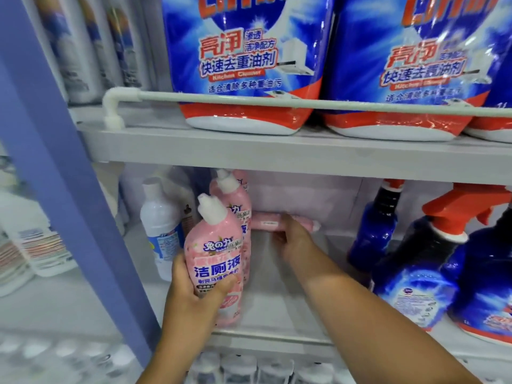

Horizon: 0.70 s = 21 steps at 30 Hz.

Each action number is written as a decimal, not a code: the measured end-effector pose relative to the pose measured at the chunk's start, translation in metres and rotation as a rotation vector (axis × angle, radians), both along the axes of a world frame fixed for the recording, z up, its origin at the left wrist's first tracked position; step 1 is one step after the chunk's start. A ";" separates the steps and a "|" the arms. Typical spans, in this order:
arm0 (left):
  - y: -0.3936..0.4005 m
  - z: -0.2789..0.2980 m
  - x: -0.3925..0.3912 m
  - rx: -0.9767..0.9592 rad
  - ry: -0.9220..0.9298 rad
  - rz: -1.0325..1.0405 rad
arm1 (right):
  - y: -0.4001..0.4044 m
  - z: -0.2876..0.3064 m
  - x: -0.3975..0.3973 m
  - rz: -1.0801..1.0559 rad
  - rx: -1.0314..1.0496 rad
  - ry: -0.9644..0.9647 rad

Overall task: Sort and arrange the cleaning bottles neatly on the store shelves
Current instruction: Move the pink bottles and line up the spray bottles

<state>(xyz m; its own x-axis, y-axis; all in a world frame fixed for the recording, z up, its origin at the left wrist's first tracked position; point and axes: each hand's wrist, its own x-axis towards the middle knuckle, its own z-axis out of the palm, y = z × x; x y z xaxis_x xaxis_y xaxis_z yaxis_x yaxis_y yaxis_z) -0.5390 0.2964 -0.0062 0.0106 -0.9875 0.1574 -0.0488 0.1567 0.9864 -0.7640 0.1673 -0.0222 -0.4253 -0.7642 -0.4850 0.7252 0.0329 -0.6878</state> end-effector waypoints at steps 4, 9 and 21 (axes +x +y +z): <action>-0.002 -0.001 0.002 -0.043 -0.017 -0.047 | -0.016 0.008 -0.009 -0.066 0.117 0.079; -0.006 -0.003 0.008 -0.034 -0.033 -0.085 | 0.006 0.009 -0.008 -0.019 0.025 0.092; -0.013 -0.009 0.003 -0.052 -0.002 -0.141 | 0.150 0.051 -0.007 -0.050 -0.226 0.989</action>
<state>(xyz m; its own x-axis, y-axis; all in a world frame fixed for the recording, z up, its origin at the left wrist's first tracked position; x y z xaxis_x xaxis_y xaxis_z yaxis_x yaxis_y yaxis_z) -0.5362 0.2836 -0.0157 -0.1281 -0.9696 0.2085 -0.0243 0.2132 0.9767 -0.7710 0.3174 0.0290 -0.5914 -0.7649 0.2554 -0.1758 -0.1868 -0.9665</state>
